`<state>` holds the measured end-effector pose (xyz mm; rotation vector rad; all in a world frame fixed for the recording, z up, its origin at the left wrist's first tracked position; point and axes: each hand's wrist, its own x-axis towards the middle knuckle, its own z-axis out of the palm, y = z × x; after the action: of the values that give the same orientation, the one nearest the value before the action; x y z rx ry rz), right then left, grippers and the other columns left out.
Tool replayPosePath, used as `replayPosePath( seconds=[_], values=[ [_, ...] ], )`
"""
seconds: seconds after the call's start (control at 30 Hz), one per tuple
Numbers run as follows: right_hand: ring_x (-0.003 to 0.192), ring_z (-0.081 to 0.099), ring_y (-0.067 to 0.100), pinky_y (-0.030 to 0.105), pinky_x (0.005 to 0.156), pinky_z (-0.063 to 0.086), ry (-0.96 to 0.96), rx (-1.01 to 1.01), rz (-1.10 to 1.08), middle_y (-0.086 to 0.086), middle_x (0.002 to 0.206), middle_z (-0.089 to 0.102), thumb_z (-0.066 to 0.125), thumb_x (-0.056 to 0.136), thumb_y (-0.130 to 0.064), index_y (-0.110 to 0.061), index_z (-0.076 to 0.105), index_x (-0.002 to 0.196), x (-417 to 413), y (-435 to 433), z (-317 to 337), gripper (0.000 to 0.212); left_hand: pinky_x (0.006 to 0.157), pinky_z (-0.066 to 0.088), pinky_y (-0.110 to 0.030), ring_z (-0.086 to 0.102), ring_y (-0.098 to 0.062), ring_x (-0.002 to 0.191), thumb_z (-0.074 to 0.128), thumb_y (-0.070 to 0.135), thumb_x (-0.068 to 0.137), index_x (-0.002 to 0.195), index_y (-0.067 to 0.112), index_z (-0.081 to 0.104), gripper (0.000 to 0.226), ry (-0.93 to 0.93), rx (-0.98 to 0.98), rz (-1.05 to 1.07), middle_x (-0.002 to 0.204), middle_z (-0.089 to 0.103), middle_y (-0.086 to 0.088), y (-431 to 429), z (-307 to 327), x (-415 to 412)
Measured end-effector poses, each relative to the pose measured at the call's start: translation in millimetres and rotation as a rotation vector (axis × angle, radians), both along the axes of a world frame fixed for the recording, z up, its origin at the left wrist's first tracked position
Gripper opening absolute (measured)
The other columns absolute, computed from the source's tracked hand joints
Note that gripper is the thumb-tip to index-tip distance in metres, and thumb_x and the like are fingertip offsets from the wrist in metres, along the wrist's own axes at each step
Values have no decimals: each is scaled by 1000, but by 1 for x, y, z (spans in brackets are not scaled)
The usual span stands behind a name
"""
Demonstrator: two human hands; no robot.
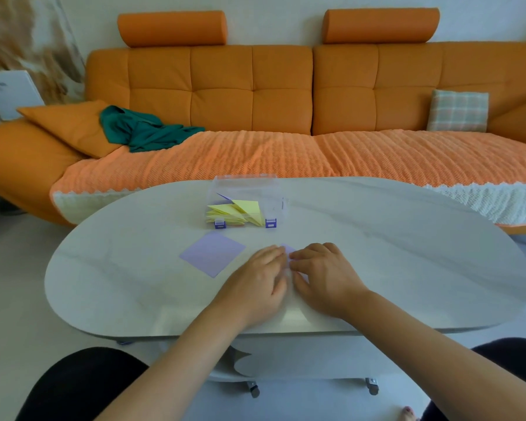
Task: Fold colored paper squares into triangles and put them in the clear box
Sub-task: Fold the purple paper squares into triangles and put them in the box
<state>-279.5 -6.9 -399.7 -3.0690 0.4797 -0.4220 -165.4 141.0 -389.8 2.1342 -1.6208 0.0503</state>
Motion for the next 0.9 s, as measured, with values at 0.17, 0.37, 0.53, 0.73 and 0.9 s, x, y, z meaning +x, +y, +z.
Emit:
replayPosePath(
  seconds=[0.17, 0.37, 0.53, 0.73, 0.9],
  values=[
    [118, 53, 18, 31, 99, 32, 31, 52, -5, -10, 134, 63, 43, 98, -30, -30, 72, 117, 6, 3, -2, 35, 106, 11, -8, 27, -6, 144, 41, 40, 103, 148, 23, 45, 49, 43, 51, 26, 157, 39, 7, -4, -14, 3],
    [138, 42, 19, 47, 118, 7, 99, 5, -137, -10, 143, 56, 35, 100, -43, -42, 63, 129, -5, -3, 0, 40, 115, 24, -26, 28, -9, 144, 46, 54, 97, 147, 27, 44, 57, 15, 132, 34, 157, 33, 10, -5, -19, 6],
    [134, 45, 18, 46, 111, -2, 100, -9, -288, -13, 135, 61, 35, 97, -45, -43, 68, 119, -18, -8, 3, 39, 115, 24, -26, 26, -7, 144, 43, 58, 96, 148, 34, 40, 57, 15, 148, 38, 157, 30, 14, -4, -22, 8],
    [121, 52, 17, 41, 110, 13, 54, 72, -339, -11, 121, 67, 39, 95, -43, -39, 73, 109, -29, -19, 7, 37, 111, 31, -26, 31, -5, 140, 48, 56, 94, 143, 35, 47, 53, 53, 111, 53, 152, 36, 18, -3, -21, 8],
    [125, 51, 13, 36, 111, 23, -21, 91, -239, -15, 134, 61, 46, 97, -45, -39, 68, 119, -35, -25, 3, 32, 95, 33, -18, 42, -5, 123, 56, 48, 92, 128, 33, 58, 39, 75, 46, 48, 129, 49, 18, -6, -18, 14]
  ],
)
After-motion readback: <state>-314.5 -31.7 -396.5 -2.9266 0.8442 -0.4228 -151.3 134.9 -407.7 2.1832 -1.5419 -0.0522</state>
